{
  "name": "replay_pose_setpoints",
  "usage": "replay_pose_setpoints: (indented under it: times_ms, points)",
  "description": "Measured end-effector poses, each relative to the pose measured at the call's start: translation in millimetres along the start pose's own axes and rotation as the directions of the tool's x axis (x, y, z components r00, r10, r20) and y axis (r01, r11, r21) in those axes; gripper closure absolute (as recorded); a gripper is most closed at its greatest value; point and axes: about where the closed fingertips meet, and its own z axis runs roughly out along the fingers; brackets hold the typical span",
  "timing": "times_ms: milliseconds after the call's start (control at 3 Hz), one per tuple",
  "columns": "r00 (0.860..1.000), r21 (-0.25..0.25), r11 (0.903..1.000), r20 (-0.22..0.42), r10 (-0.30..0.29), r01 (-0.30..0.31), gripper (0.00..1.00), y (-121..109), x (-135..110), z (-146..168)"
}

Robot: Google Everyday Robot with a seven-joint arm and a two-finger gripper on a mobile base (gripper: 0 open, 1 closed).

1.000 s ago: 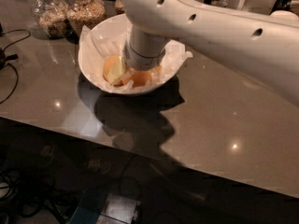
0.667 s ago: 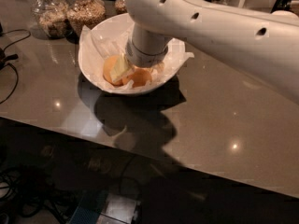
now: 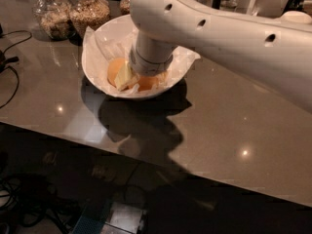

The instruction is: Pick orange from white bowl

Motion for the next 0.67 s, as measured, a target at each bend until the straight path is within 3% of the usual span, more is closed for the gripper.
replay_pose_setpoints:
  times_ms: [333, 667]
  points:
    - [1.0, -0.02, 0.9997, -0.025, 0.013, -0.013, 0.25, 8.6, 11.1, 9.1]
    - [0.999, -0.022, 0.9994, -0.038, 0.024, -0.025, 0.43, 8.9, 14.1, 12.7]
